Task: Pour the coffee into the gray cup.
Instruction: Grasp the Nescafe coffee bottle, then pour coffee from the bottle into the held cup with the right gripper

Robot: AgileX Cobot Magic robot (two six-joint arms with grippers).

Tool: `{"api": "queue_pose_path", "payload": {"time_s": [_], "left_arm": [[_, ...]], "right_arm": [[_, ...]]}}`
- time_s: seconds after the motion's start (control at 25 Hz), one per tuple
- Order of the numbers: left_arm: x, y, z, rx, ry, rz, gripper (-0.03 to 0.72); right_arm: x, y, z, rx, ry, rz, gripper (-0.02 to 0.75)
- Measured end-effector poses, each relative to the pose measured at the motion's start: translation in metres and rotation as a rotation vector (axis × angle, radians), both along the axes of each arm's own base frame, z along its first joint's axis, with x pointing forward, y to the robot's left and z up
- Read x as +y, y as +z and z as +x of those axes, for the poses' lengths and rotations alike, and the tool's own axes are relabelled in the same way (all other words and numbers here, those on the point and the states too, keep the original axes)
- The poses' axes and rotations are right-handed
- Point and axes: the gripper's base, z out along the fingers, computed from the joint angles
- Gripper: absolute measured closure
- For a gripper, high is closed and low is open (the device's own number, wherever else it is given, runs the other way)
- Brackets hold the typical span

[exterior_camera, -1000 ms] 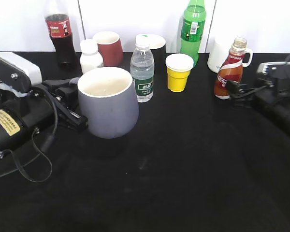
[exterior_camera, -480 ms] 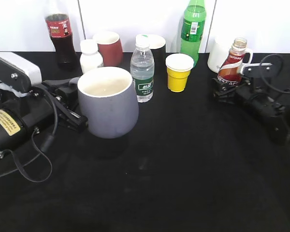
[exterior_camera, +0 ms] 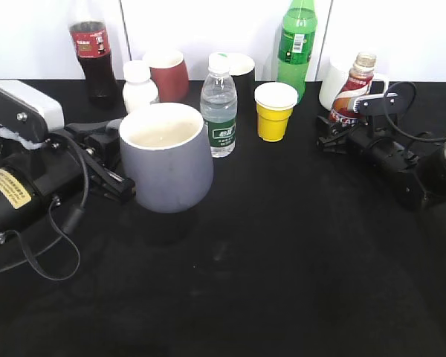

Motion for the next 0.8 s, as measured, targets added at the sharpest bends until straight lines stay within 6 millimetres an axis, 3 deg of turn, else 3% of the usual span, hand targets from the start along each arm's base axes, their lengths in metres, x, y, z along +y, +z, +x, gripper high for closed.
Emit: {"api": "queue_pose_path", "payload": {"time_s": [0.12,0.2,0.36,0.52,0.64,0.8], "left_arm": [[0.000,0.000,0.000,0.000,0.000,0.000,0.641],[0.000,0.000,0.000,0.000,0.000,0.000,0.641],[0.000,0.000,0.000,0.000,0.000,0.000,0.641],[0.000,0.000,0.000,0.000,0.000,0.000,0.641],[0.000,0.000,0.000,0.000,0.000,0.000,0.641],[0.000,0.000,0.000,0.000,0.000,0.000,0.641]], "right_arm": [[0.000,0.001,-0.002,-0.027,0.007,-0.015,0.225],[0.000,0.015,-0.013,-0.040,0.015,-0.015,0.225],[0.000,0.091,-0.041,-0.160,0.048,-0.010,0.225],[0.015,0.156,-0.056,-0.284,0.204,-0.057,0.225],[0.043,0.179,-0.068,-0.289,0.297,-0.098,0.225],[0.099,0.186,-0.091,-0.287,0.455,-0.111,0.225]]}}
